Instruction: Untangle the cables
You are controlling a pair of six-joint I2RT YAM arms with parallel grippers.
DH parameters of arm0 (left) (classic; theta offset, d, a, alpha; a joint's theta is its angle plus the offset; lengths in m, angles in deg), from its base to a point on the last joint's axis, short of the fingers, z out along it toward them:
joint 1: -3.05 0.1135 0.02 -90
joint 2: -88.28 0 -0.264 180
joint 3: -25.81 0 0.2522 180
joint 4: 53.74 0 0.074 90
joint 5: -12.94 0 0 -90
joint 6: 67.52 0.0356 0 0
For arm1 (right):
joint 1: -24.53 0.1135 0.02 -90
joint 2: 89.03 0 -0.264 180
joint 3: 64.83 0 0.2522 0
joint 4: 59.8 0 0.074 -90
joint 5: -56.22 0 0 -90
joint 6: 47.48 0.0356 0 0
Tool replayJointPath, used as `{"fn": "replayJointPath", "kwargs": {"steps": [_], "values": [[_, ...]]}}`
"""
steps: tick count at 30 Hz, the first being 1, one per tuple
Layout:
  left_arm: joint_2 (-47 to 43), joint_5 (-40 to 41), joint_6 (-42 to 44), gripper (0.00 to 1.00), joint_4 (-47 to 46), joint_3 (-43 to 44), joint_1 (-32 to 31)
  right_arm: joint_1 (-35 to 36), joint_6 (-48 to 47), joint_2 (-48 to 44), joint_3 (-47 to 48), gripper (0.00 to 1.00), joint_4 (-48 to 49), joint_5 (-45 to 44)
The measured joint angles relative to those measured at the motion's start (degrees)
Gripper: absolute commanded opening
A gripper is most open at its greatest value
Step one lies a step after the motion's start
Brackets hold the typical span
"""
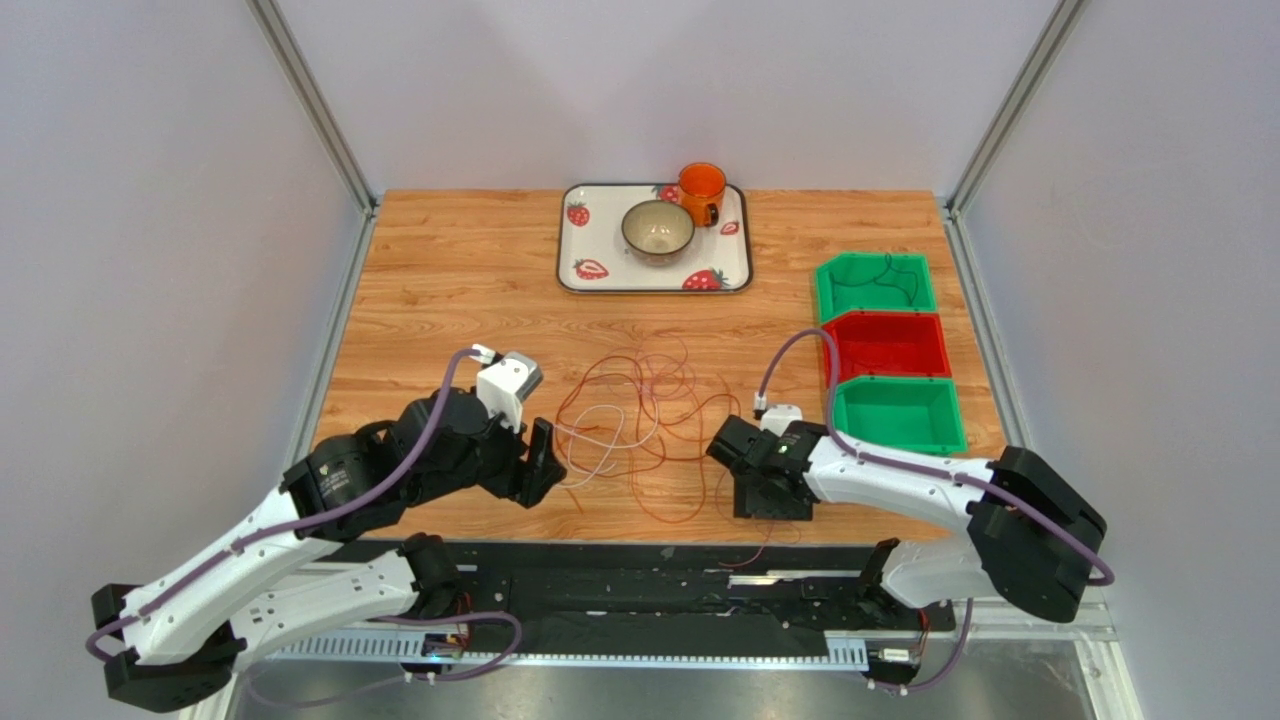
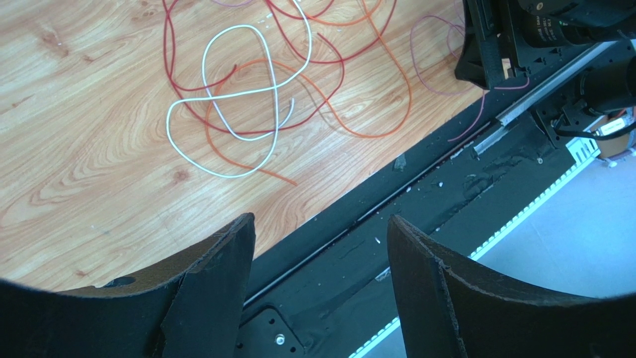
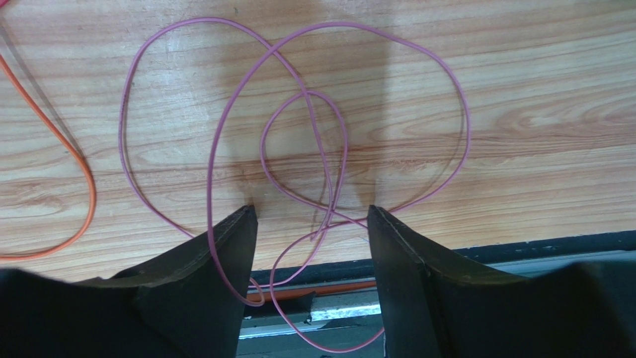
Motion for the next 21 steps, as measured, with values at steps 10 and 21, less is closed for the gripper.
{"fn": "replayJointPath", "kwargs": {"steps": [10,21], "values": [[-0.37,0.42,0.17,0.74,-0.02,-0.09,0.0,-1.97,-0.02,-1.4,-2.16,0.4,4.37,4.42],[-1.38,0.83,0.15,0.73,-0.02,-0.15,0.0,-2.21,0.33,-2.99,-4.2,0.08,7.26,5.35]]}}
